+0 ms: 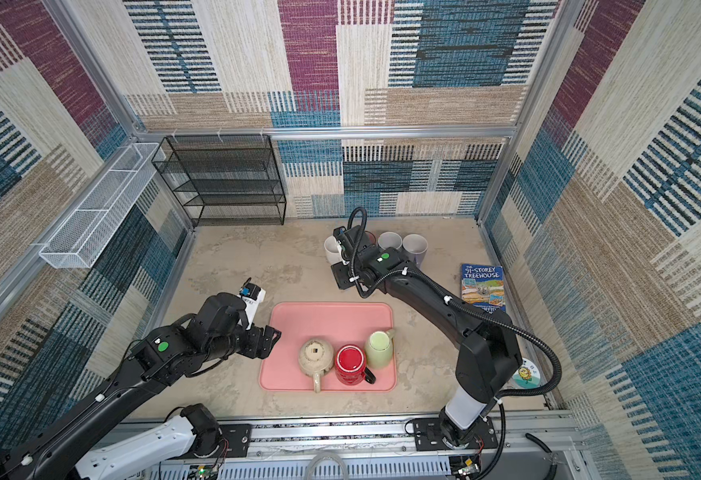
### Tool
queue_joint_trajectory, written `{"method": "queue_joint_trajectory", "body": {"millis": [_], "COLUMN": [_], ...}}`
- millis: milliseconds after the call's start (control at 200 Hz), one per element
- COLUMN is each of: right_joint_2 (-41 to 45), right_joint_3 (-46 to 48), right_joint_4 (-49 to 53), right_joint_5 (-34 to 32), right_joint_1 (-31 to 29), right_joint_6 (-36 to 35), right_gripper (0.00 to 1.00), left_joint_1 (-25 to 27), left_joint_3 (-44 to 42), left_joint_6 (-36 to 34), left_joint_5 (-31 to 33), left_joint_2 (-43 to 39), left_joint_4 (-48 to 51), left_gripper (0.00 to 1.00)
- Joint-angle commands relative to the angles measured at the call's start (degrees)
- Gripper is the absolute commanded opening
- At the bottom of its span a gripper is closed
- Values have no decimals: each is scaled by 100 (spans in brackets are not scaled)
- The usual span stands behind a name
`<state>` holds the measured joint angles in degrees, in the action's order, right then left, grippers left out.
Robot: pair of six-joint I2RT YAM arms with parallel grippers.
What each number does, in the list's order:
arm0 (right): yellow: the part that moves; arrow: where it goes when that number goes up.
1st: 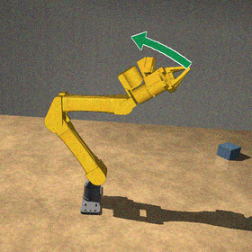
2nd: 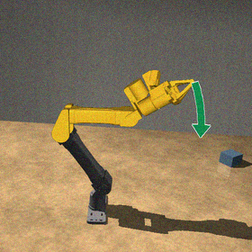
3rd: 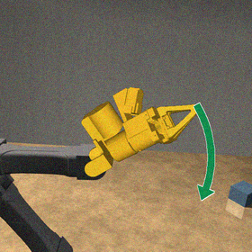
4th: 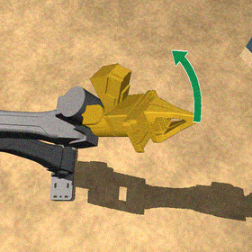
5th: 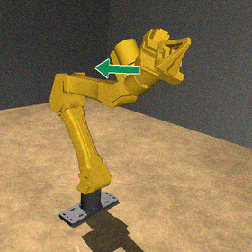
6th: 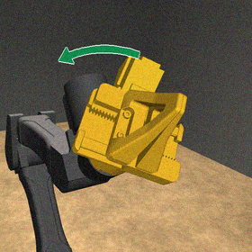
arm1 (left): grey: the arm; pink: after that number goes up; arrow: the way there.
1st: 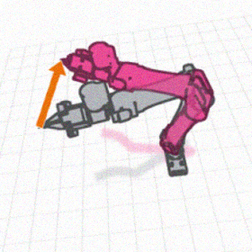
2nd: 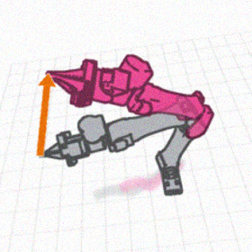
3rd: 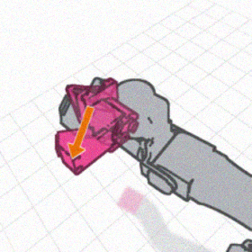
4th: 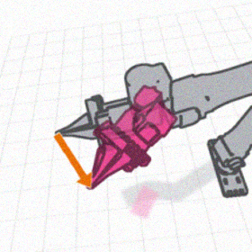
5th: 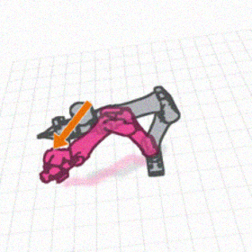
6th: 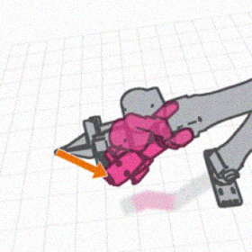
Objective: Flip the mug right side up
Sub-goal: 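Move the left gripper over the cream mug while the right returns over the tray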
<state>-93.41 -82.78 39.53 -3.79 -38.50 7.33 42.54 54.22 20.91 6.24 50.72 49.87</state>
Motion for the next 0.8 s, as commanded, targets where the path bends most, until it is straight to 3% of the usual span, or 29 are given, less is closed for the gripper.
{"method": "queue_joint_trajectory", "body": {"millis": [0, 496, 796], "right_joint_2": [199, 949, 1269], "right_joint_3": [294, 1435, 1851], "right_joint_4": [-409, -783, -1031], "right_joint_5": [132, 256, 151], "right_joint_1": [-102, -246, -246], "right_joint_6": [158, 286, 418], "right_gripper": [59, 60, 61], "left_joint_1": [244, 2077, 2684], "left_joint_3": [-102, -175, -112], "left_joint_6": [424, 1581, 2138], "left_joint_5": [282, 1199, 1245], "left_joint_2": [-29, 676, 1225], "left_joint_4": [135, 112, -139], "left_gripper": [82, 80, 75]}}
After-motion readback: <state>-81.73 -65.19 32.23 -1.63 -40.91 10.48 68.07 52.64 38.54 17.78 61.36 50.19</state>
